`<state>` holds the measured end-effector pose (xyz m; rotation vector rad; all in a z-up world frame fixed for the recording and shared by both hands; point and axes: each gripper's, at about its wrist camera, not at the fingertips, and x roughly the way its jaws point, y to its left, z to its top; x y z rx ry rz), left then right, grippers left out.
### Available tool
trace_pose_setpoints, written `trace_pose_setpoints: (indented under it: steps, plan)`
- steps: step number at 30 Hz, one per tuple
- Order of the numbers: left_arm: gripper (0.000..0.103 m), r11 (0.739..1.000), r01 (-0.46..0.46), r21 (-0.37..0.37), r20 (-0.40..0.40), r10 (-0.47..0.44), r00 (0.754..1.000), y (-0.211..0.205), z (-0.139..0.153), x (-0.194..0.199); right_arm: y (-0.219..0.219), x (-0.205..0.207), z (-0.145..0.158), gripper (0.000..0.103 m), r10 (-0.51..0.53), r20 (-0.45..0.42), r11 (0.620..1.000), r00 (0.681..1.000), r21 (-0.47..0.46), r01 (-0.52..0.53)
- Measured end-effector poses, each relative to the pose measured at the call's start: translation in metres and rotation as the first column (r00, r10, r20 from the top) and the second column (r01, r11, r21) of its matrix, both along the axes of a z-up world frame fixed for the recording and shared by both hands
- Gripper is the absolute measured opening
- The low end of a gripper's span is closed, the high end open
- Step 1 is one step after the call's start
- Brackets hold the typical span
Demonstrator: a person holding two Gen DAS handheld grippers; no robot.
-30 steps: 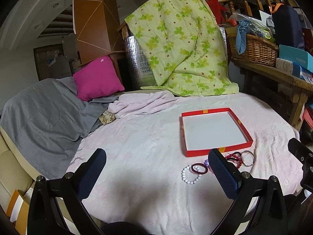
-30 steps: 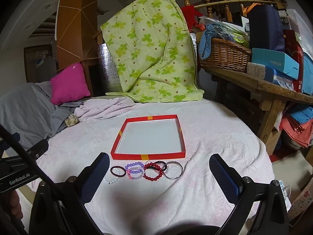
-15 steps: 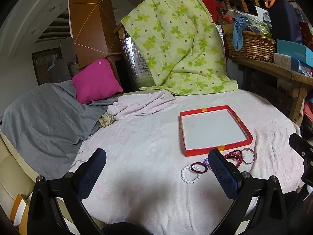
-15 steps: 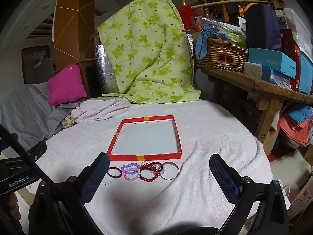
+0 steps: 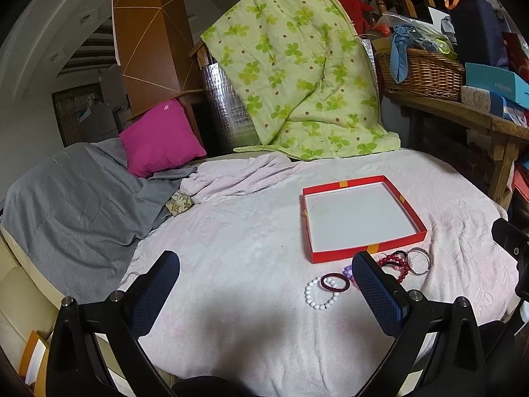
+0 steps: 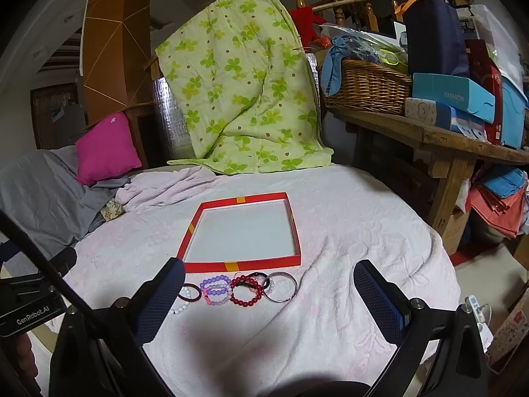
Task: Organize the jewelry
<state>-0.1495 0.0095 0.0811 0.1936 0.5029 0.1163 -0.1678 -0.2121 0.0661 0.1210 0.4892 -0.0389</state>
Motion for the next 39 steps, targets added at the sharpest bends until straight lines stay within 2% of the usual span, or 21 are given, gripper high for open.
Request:
trace_pose_setpoints:
  steps: [18, 22, 27, 30, 33, 34, 38, 39]
  plan:
    - [0.103, 0.999, -0.003, -0.033, -0.020, 0.002, 1.000, 0.012, -0.011, 0.012, 0.015, 0.011, -0.003, 0.103, 0.018, -0.024, 1.000, 1.000, -0.022, -0.018]
    - [0.103, 0.994, 0.070, -0.086, -0.054, -0.075, 0.996, 0.018, -0.031, 0.029, 0.003, 0.028, -0.019, 0.103, 0.055, -0.077, 0.998, 0.996, 0.009, -0.054]
    - [0.103, 0.984, 0.129, -0.125, -0.155, -0.147, 0.977, 0.026, -0.079, 0.058, -0.031, 0.057, -0.065, 0.103, 0.130, -0.180, 0.988, 0.975, 0.105, -0.113]
    - [0.103, 0.976, 0.134, -0.174, -0.241, -0.174, 0.955, 0.031, -0.112, 0.079, -0.046, 0.073, -0.094, 0.090, 0.156, -0.249, 0.978, 0.956, 0.173, -0.114]
    - [0.103, 0.964, 0.146, -0.222, -0.289, -0.208, 0.934, 0.032, -0.134, 0.092, -0.052, 0.088, -0.118, 0.077, 0.192, -0.288, 0.965, 0.938, 0.228, -0.128]
    - [0.103, 0.960, 0.156, -0.234, -0.296, -0.223, 0.929, 0.032, -0.139, 0.095, -0.051, 0.093, -0.123, 0.075, 0.199, -0.300, 0.964, 0.933, 0.229, -0.132]
    - [0.103, 0.944, 0.211, -0.255, -0.304, -0.285, 0.909, 0.030, -0.151, 0.108, -0.050, 0.119, -0.146, 0.055, 0.210, -0.345, 0.962, 0.915, 0.243, -0.129]
    - [0.103, 0.939, 0.223, -0.263, -0.304, -0.299, 0.905, 0.029, -0.154, 0.112, -0.051, 0.127, -0.150, 0.054, 0.192, -0.358, 0.966, 0.914, 0.234, -0.111]
